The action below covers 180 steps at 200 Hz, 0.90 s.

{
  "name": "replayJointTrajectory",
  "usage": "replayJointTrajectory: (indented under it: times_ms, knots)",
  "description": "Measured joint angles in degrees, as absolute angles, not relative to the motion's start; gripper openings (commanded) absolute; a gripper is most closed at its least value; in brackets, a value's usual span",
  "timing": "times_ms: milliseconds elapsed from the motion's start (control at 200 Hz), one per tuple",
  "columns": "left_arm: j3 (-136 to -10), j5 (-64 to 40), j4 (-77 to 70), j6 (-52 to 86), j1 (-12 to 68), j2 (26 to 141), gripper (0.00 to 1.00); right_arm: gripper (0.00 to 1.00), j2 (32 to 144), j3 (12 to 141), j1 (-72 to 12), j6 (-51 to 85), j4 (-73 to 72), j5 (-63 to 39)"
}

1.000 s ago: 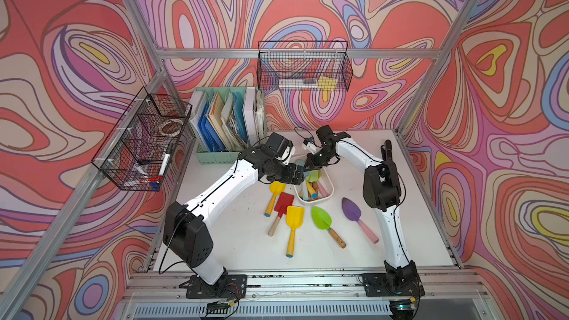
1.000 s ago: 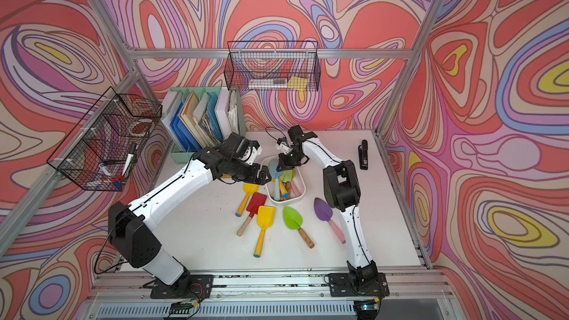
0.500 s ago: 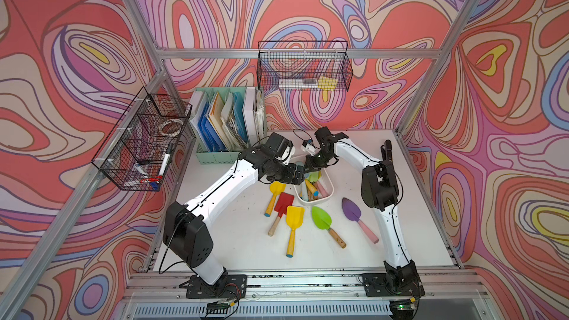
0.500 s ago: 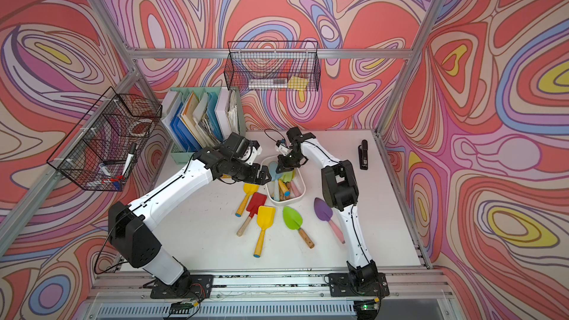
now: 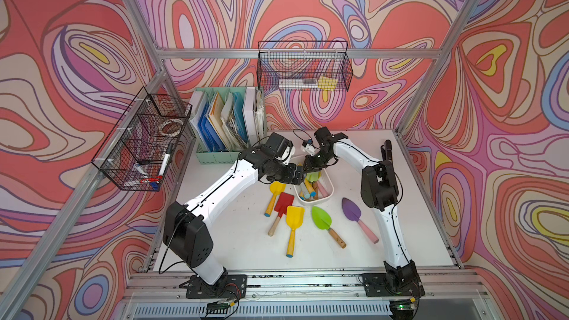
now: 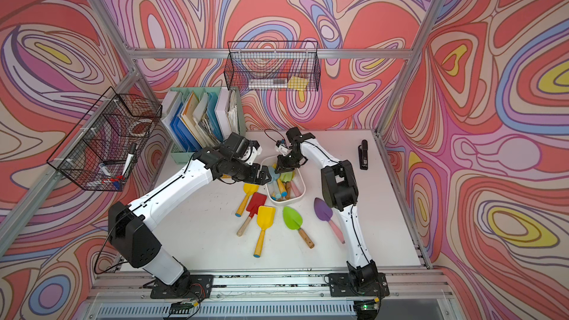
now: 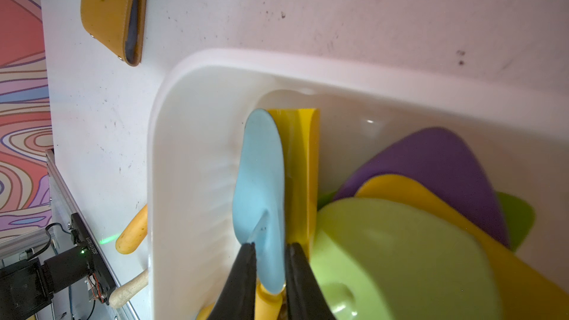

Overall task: Put the shovel into the storage box
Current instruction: Place the shovel in the storage box, then pick up the shovel from the center of the board.

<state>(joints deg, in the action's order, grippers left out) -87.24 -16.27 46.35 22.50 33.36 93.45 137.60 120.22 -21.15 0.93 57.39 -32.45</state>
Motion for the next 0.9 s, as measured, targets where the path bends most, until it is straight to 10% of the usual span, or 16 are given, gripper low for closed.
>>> replayJointTrajectory:
  times_ms: [901]
  knots:
    - [-76.09, -3.03, 54.43, 25.54, 33.36, 93.54, 0.84, 0.21, 125.89, 113.75, -21.15, 7.25, 53.54, -28.71]
